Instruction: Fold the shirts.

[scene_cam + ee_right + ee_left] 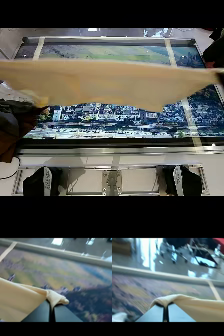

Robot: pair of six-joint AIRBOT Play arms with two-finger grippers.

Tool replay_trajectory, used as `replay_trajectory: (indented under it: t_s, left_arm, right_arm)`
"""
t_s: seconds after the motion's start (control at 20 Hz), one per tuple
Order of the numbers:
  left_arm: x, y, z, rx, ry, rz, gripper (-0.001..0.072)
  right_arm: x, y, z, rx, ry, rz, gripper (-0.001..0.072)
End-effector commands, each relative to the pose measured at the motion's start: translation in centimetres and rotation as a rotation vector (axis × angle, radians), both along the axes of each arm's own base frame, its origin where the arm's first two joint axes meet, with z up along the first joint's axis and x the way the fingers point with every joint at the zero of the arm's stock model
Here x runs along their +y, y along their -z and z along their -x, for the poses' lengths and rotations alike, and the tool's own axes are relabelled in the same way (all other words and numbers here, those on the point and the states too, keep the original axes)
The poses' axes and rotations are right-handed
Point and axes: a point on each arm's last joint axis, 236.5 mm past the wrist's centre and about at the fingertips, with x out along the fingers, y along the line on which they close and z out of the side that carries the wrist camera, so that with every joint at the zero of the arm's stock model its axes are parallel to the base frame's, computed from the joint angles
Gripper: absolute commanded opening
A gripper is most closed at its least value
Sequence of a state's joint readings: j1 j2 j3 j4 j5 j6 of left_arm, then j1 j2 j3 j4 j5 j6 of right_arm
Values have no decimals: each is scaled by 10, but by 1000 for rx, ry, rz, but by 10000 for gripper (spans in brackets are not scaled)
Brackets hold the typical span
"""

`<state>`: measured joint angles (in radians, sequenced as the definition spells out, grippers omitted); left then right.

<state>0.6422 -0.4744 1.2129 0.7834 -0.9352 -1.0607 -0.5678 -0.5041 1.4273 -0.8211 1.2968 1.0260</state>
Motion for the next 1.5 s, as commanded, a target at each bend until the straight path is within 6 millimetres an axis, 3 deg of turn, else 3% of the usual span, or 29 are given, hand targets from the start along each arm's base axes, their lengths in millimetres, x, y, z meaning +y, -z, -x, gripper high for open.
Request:
replay_trajectory:
  t_s: [0.0, 0.05, 0.15, 0.25, 0.4, 0.5, 0.65, 0.8, 0.9, 1.0, 1.1, 1.2, 1.35, 1.45]
  left_arm:
    - [8, -121, 74, -143, -260, -243, 12]
    - [2, -134, 71, -138, -228, -259, 12]
    - [-7, -130, 42, -84, -101, -176, 13]
    - [-12, -81, -1, 104, 57, -43, 12]
    - [-17, 6, -57, 411, 271, 148, 11]
    - [-22, 78, -91, 618, 330, 185, 11]
    - [-42, 201, -128, 938, 351, 113, 13]
    - [-39, 320, -166, 1152, 294, -12, 13]
    - [-40, 379, -193, 1208, 283, -40, 13]
    - [-42, 426, -224, 1190, 266, -38, 13]
    - [-43, 452, -250, 1136, 223, -10, 13]
    - [-46, 455, -271, 1061, 212, -23, 14]
    - [-53, 431, -280, 989, 215, -38, 14]
    - [-53, 401, -279, 941, 215, -45, 13]
  right_arm:
    - [2, -102, 57, -264, 152, 177, 10]
    - [-3, -113, 56, -278, 173, 196, 10]
    - [-16, -117, 36, -253, 174, 166, 10]
    - [-28, -87, -1, -116, 126, 85, 10]
    - [-32, -4, -62, 195, -47, -96, 11]
    - [-33, 58, -97, 382, -154, -268, 10]
    - [-49, 173, -133, 650, -159, -430, 11]
    - [-58, 280, -159, 841, -92, -460, 11]
    - [-59, 329, -186, 871, -45, -477, 11]
    - [-59, 360, -220, 845, -1, -476, 12]
    - [-59, 383, -253, 791, 48, -458, 11]
    - [-58, 390, -279, 737, 73, -440, 12]
    - [-58, 363, -298, 671, 57, -412, 12]
    - [-56, 336, -294, 674, 7, -347, 11]
